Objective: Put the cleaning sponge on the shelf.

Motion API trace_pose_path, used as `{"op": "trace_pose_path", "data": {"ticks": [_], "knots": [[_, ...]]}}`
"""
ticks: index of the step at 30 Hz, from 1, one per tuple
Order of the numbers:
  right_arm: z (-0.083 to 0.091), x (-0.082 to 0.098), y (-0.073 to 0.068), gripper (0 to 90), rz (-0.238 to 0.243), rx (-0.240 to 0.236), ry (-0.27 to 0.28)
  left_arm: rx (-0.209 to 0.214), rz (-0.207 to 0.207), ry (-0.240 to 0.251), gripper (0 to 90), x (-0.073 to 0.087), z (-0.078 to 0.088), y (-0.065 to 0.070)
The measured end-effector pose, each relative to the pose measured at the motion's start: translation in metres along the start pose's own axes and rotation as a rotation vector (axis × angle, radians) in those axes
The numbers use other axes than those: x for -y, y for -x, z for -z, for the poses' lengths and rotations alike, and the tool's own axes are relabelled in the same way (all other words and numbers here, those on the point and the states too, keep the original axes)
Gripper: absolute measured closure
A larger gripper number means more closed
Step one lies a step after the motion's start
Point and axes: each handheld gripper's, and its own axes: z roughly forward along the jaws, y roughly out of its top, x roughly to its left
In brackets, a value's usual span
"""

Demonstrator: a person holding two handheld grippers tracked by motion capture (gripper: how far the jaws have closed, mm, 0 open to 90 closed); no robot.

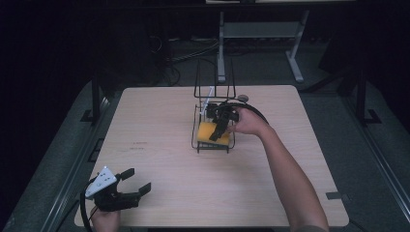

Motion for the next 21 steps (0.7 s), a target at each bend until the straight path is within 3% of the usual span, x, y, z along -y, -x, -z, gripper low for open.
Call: {"op": "trace_pose_path", "data": {"ticks": [21], "knots": [[0.007,-0.007,-0.018,17.0,0.039,-0.006,-0.003,0.003,-0.004,-0.004,12.8,0.000,-0.001,0.001]]}}
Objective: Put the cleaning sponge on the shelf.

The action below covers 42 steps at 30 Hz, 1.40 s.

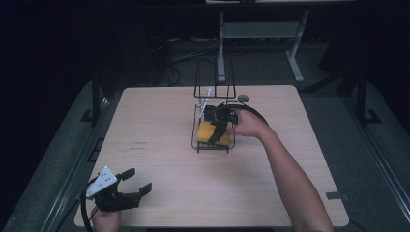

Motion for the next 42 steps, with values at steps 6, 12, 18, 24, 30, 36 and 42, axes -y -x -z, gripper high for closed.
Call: {"op": "trace_pose_path", "data": {"ticks": [6,12,18,24,30,36,42], "knots": [[0.001,0.001,-0.003,16.7,-0.007,-0.011,0.012,-0.001,0.007,0.001,12.8,0.000,-0.001,0.001],[0.001,0.006,-0.008,16.7,-0.009,-0.023,0.025,-0.006,0.006,-0.001,12.8,0.000,-0.002,0.001],[0.002,0.006,-0.015,15.4,-0.001,-0.018,0.009,0.000,0.002,-0.006,12.8,-0.001,-0.003,0.002],[0.003,0.006,-0.025,15.4,0.014,-0.012,0.027,-0.002,0.000,-0.001,12.8,0.000,-0.002,0.001],[0.002,0.006,-0.032,15.3,0.023,-0.020,0.012,0.003,-0.001,-0.005,12.8,0.000,-0.002,0.002],[0.004,0.005,-0.039,15.1,0.036,-0.008,-0.001,-0.002,0.000,0.002,12.8,0.000,-0.001,0.001],[0.001,0.008,-0.043,15.2,0.023,-0.025,0.025,0.000,-0.003,0.001,12.8,0.000,-0.001,0.003]]}}
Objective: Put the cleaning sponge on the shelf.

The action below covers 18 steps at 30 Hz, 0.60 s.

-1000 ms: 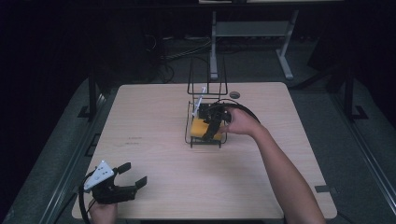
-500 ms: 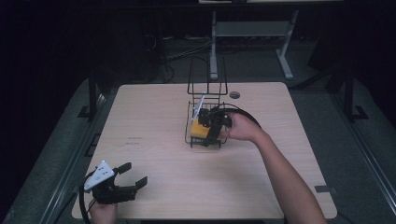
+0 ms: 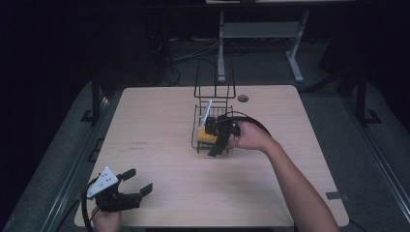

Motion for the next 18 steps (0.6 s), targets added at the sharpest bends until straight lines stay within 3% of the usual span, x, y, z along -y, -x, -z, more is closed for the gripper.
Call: {"op": "trace_pose_path", "data": {"ticks": [18], "knots": [[-0.006,0.006,-0.022,15.0,0.022,-0.007,-0.003,-0.001,-0.004,-0.004,12.8,0.000,0.000,0.000]]}}
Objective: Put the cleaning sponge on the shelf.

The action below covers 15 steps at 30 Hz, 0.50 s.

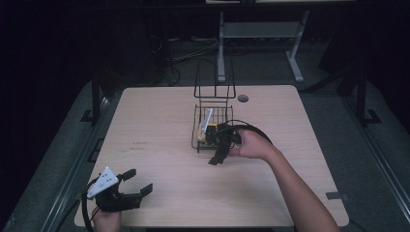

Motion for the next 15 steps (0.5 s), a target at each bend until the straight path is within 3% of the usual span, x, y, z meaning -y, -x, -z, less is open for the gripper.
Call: {"op": "trace_pose_path", "data": {"ticks": [15], "knots": [[0.000,0.019,-0.018,14.8,-0.009,0.008,0.021,0.002,-0.005,-0.002,12.8,0.000,-0.001,0.001]]}}
